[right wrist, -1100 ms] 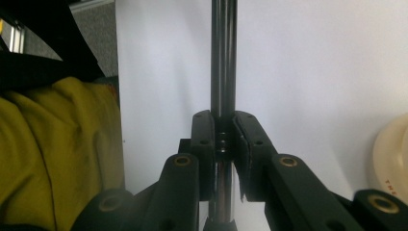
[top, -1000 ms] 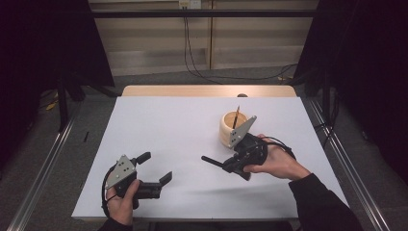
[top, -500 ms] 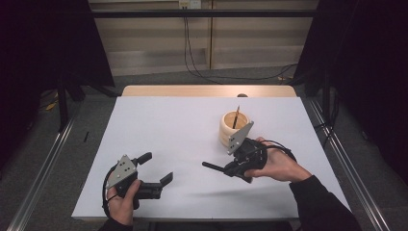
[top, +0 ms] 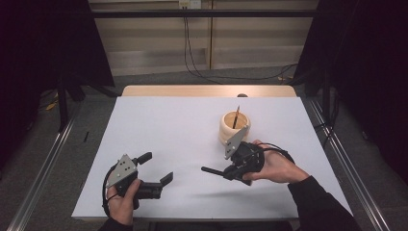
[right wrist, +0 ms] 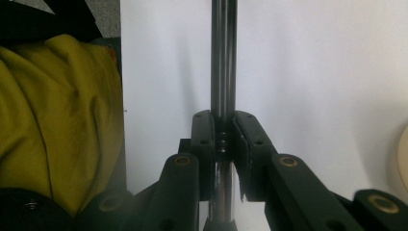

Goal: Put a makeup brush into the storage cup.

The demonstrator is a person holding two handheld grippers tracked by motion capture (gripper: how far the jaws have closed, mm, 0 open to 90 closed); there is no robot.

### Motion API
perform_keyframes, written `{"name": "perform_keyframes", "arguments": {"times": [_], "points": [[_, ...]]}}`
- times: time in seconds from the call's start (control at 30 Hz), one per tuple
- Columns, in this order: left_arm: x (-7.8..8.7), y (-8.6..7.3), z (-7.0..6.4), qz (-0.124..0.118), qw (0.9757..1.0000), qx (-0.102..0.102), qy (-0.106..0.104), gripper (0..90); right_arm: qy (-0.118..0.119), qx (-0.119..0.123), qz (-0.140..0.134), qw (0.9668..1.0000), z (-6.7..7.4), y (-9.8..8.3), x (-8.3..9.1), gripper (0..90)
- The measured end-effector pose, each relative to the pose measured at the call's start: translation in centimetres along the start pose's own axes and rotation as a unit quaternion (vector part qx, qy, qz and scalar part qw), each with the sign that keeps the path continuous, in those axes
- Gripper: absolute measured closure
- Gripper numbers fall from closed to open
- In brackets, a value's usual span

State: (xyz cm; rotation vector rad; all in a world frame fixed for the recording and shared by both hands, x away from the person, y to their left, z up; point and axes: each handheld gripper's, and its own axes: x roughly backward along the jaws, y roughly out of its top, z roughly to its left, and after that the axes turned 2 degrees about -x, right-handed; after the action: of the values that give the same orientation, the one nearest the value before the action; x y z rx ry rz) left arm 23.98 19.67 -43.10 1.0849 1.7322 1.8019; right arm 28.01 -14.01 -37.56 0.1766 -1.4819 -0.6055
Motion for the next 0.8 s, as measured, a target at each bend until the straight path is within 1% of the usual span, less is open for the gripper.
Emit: {"name": "perform_keyframes", "arguments": {"times": [0.03,0.07,0.1,0.13,0.17,0.23,0.27,0.33,0.37,0.4,0.43,0.47,0.5,0.53,0.57,0.6,0.63,0.7,0.73,0.77,0.8], "points": [[0.0,0.0,0.1,0.0,1.0,-0.004,-0.002,0.5,0.002,0.0,-0.002,1.0,0.0,0.0,0.0,80.1],[0.0,0.1,-0.1,0.002,1.0,0.0,0.002,0.6,0.001,0.0,0.002,1.0,0.0,0.0,0.0,80.1],[0.0,0.2,0.0,0.002,1.0,0.002,-0.001,0.5,0.003,0.001,0.0,1.0,0.0,0.0,0.0,80.1],[0.1,0.2,0.1,0.003,1.0,0.001,-0.004,0.4,0.002,-0.003,-0.001,1.0,0.0,0.0,-0.1,80.1],[0.1,0.3,0.0,0.002,1.0,0.004,-0.001,0.5,0.003,-0.003,0.001,1.0,0.0,0.0,-0.1,80.1],[0.1,0.6,0.0,-0.001,0.9999,0.009,-0.005,0.6,0.003,-0.003,-0.001,1.0,0.0,0.0,-0.1,80.1],[0.2,0.7,0.1,0.001,1.0,0.002,-0.009,0.5,0.004,-0.003,0.001,1.0,0.0,0.0,-0.1,80.1],[0.1,0.9,-0.1,0.002,0.9999,0.006,-0.01,0.5,0.006,-0.003,0.0,1.0,0.0,0.0,-0.1,80.1],[0.1,1.0,0.0,0.005,0.9998,0.002,-0.018,0.5,0.004,-0.002,0.0,1.0,0.0,0.0,-0.1,80.1],[0.0,1.1,-0.1,0.006,0.9998,0.002,-0.016,0.5,0.004,-0.002,-0.001,1.0,0.0,0.0,-0.1,80.1],[0.0,1.1,-0.1,0.009,0.9998,-0.003,-0.019,0.5,0.007,-0.001,-0.001,1.0,0.0,0.0,-0.1,80.1],[0.0,1.2,-0.1,0.014,0.9996,-0.006,-0.022,0.5,0.003,-0.003,-0.001,1.0,0.0,0.0,0.0,80.1],[-0.1,1.3,-0.1,0.013,0.9996,-0.004,-0.024,0.5,0.004,-0.005,-0.001,1.0,0.0,0.0,0.0,80.1],[-0.1,1.3,-0.1,0.016,0.9995,-0.005,-0.027,0.5,0.005,0.001,-0.001,1.0,0.0,0.0,0.0,80.1],[-0.2,1.5,-0.2,0.018,0.9994,-0.004,-0.03,0.5,0.002,-0.004,0.0,1.0,0.1,0.0,0.0,80.1],[-0.3,1.5,-0.2,0.019,0.9994,-0.003,-0.03,0.6,0.003,0.001,-0.005,1.0,0.1,0.0,0.0,80.1],[-0.3,1.6,-0.1,0.022,0.9993,-0.007,-0.031,0.6,0.002,-0.002,-0.004,1.0,0.1,0.0,0.0,80.1],[-0.4,1.8,0.0,0.018,0.9988,-0.002,-0.045,0.6,0.003,0.001,-0.008,1.0,0.1,0.0,0.1,80.1],[-0.4,1.9,-0.1,0.02,0.999,-0.002,-0.041,0.6,0.0,-0.003,-0.008,1.0,0.1,0.0,0.1,80.1],[-0.4,2.0,-0.1,0.023,0.999,-0.004,-0.037,0.7,0.0,0.004,-0.013,0.9999,0.0,0.0,0.0,80.1],[-0.4,2.1,-0.1,0.025,0.999,-0.007,-0.038,0.7,0.0,-0.003,-0.009,1.0,0.1,0.0,0.1,80.2]]}}
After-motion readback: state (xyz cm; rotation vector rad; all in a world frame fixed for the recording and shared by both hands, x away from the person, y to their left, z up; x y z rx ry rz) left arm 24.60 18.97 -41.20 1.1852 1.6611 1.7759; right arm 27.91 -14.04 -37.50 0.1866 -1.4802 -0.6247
